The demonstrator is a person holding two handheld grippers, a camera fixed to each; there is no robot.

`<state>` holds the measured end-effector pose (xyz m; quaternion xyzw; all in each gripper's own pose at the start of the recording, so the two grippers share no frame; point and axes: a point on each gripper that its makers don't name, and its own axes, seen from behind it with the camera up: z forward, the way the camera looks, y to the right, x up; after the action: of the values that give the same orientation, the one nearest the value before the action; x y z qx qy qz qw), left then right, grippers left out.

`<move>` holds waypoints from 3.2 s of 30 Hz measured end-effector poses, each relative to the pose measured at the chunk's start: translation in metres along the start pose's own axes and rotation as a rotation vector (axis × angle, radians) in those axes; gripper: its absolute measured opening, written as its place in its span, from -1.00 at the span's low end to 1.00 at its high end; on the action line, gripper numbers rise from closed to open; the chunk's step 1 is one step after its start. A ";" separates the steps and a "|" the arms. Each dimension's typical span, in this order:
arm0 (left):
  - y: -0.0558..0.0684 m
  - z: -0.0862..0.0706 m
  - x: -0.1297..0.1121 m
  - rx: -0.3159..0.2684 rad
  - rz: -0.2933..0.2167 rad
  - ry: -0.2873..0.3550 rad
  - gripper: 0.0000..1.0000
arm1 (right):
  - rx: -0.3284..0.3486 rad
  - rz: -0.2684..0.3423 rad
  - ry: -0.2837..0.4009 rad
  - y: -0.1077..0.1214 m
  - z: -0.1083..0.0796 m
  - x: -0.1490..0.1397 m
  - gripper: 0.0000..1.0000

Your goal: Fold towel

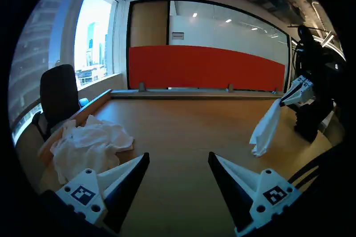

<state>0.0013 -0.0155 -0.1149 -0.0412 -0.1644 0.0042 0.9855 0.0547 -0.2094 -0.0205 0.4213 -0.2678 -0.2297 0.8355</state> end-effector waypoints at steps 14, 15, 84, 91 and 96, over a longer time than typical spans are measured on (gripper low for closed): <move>0.005 0.002 0.008 -0.018 0.003 0.010 0.97 | -0.048 0.012 0.019 0.029 -0.031 0.012 -0.90; 0.005 0.002 0.009 -0.019 0.004 0.010 0.97 | -0.050 0.015 0.020 0.031 -0.034 0.012 -0.90; 0.035 0.025 0.028 -0.026 0.055 -0.017 0.97 | -0.429 0.184 -0.140 0.295 -0.240 -0.121 -0.90; 0.039 0.025 0.030 -0.028 0.061 -0.016 0.96 | -0.445 0.196 -0.151 0.307 -0.249 -0.128 -0.90; 0.040 0.024 0.030 -0.028 0.064 -0.017 0.97 | -0.450 0.208 -0.158 0.307 -0.255 -0.135 -0.90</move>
<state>0.0220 0.0270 -0.0856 -0.0603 -0.1715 0.0336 0.9828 0.1651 0.1869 0.0711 0.1758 -0.3159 -0.2287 0.9039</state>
